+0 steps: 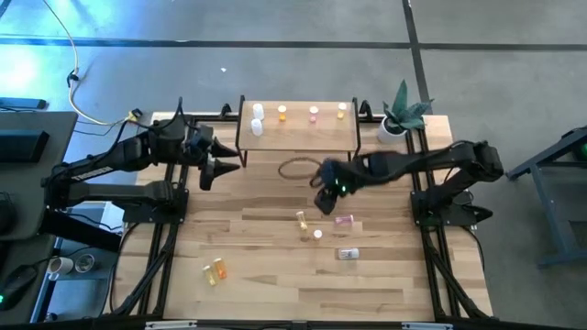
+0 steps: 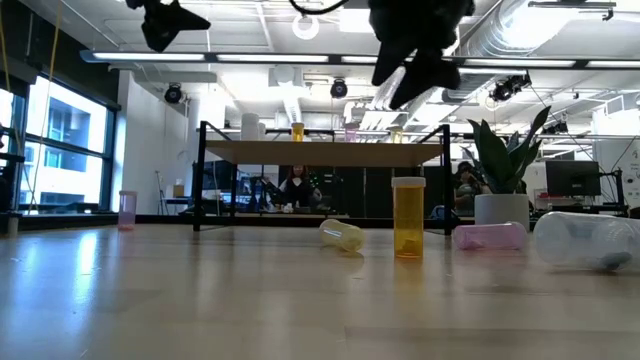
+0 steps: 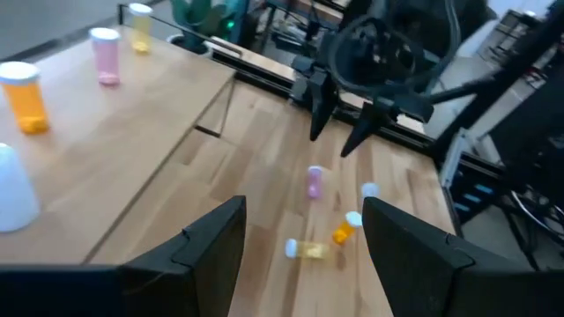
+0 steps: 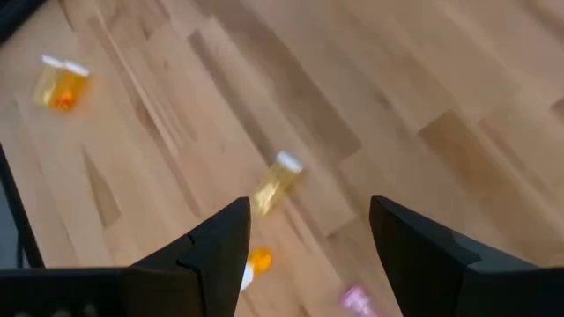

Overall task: Pick and place medicine bottles onto shelf by color
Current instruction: Put the top orange pill bottle aligned with the other orange pill bottle on the shelf

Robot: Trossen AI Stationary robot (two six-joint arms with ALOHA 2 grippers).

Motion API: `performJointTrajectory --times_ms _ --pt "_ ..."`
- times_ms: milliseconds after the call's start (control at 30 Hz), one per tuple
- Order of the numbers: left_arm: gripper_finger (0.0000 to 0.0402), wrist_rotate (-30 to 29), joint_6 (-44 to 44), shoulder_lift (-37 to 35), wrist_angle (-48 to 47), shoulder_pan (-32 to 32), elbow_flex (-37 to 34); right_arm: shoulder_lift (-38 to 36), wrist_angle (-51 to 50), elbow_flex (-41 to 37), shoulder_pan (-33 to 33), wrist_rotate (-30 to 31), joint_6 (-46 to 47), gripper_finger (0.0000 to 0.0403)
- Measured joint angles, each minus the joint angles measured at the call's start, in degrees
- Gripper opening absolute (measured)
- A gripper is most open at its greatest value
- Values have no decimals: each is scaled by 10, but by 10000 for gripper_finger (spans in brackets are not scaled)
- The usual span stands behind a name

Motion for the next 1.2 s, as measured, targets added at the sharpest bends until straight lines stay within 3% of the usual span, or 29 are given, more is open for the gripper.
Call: performJointTrajectory --times_ms 433,1200 --pt "216 -2 15 0 0 -17 0 2 107 -72 152 81 -11 224" --pt "216 -2 11 1 -1 -16 0 10 316 -220 170 98 -116 224"
